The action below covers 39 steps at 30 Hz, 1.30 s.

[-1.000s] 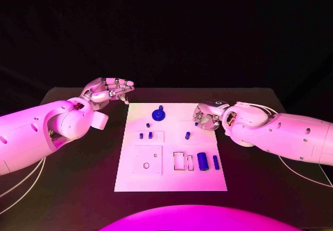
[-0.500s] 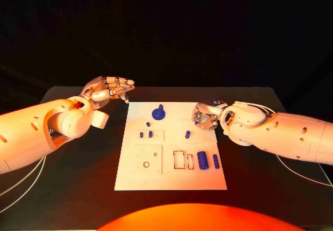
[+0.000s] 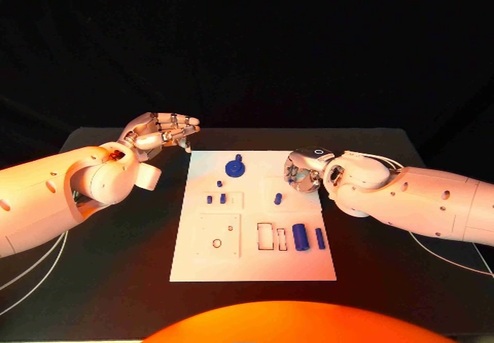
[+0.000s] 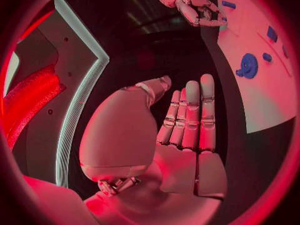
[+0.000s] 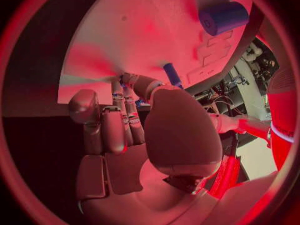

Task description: Assemble the parts on the task board

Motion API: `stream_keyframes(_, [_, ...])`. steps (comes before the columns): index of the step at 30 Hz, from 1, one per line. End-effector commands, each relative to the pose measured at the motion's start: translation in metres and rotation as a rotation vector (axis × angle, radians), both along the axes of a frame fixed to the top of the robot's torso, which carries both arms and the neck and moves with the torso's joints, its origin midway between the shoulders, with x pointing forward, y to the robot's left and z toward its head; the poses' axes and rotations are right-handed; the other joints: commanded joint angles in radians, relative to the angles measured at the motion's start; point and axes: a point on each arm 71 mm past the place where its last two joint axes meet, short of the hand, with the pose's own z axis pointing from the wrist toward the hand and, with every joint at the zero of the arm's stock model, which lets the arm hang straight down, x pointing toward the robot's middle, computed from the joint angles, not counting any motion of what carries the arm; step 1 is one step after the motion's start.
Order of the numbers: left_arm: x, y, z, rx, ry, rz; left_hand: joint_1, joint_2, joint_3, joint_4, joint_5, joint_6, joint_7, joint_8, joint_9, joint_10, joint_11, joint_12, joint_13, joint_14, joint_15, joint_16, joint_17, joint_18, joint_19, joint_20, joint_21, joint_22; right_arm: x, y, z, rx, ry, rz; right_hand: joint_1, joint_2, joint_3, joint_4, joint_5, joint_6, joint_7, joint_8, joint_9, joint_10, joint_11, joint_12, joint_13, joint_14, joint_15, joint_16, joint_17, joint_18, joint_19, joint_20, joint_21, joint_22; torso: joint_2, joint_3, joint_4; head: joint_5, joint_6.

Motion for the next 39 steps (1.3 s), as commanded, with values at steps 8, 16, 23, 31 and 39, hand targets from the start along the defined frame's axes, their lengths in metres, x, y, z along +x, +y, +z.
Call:
stream_keyframes(8, [0.0, -0.002, 0.003, 0.002, -0.025, 0.007, 0.012, 0.005, -0.008, -0.007, 0.001, -0.009, 0.0, -0.002, -0.004, -0.022, 0.002, -0.006, -0.007, -0.006, -0.002, -0.008, -0.005, 0.007, 0.004, 0.003, -0.007, -0.004, -0.005, -0.004, -0.007, -0.033, -0.053, -0.042, 0.008, 0.015, 0.028, -0.013, 0.003, 0.011, -0.005, 0.01, 0.015, 0.057, -0.042, 0.0, 0.028, 0.037, -0.011, 0.01, 0.004, -0.009, 0.002, -0.008, 0.022, 0.024, 0.0, 0.0012, -0.0003, -0.004, -0.002])
stream_keyframes(16, [0.0, -0.002, 0.003, 0.002, -0.026, 0.009, 0.013, 0.006, -0.01, -0.007, 0.001, -0.009, 0.001, -0.002, -0.005, -0.026, 0.003, -0.007, -0.009, -0.006, -0.001, -0.009, -0.006, 0.007, 0.004, 0.003, -0.008, -0.005, -0.007, -0.004, -0.002, 0.003, -0.081, -0.045, 0.003, 0.012, 0.035, -0.02, 0.003, 0.014, -0.006, 0.013, 0.021, 0.062, -0.043, -0.001, 0.031, 0.037, -0.012, 0.013, 0.006, -0.01, 0.002, -0.009, 0.03, 0.033, 0.0, 0.0012, -0.0008, -0.005, -0.001])
stream_keyframes(23, [0.001, -0.001, 0.002, 0.006, -0.021, 0.013, 0.014, 0.006, -0.011, -0.007, 0.001, -0.009, 0.001, -0.002, -0.005, -0.03, 0.004, -0.008, -0.01, -0.007, -0.001, -0.01, -0.007, 0.007, 0.004, 0.004, -0.009, -0.005, -0.009, -0.004, 0.011, 0.062, -0.114, -0.048, 0.001, 0.01, 0.038, -0.021, 0.002, 0.015, -0.007, 0.014, 0.024, 0.065, -0.044, -0.001, 0.032, 0.037, -0.012, 0.016, 0.01, -0.011, 0.004, -0.009, 0.036, 0.039, -0.001, 0.0007, -0.0005, -0.003, 0.001])
stream_keyframes(31, [0.002, -0.001, 0.001, 0.009, -0.015, 0.012, 0.018, 0.007, -0.013, -0.009, 0.001, -0.013, 0.003, -0.003, -0.006, -0.035, 0.005, -0.008, -0.011, -0.009, 0.0, -0.012, -0.008, 0.007, 0.004, 0.004, -0.01, -0.006, -0.01, -0.009, 0.024, 0.123, -0.129, -0.063, 0.001, 0.011, 0.04, -0.023, 0.003, 0.015, -0.007, 0.014, 0.025, 0.066, -0.044, -0.002, 0.032, 0.038, -0.013, 0.019, 0.016, -0.011, 0.004, -0.01, 0.037, 0.04, -0.001, -0.0007, -0.0005, -0.001, 0.003])
stream_keyframes(39, [0.002, 0.0, 0.001, 0.011, -0.014, 0.014, 0.02, 0.007, -0.014, -0.011, 0.002, -0.014, 0.003, -0.003, -0.007, -0.039, 0.006, -0.008, -0.012, -0.01, 0.001, -0.013, -0.009, 0.007, 0.004, 0.004, -0.011, -0.006, -0.02, -0.004, 0.037, 0.177, -0.122, -0.048, 0.0, 0.009, 0.04, -0.024, 0.002, 0.015, -0.007, 0.014, 0.026, 0.067, -0.044, -0.002, 0.033, 0.039, -0.013, 0.02, 0.018, -0.012, 0.004, -0.01, 0.039, 0.043, -0.001, 0.0003, -0.0011, 0.007, 0.003])
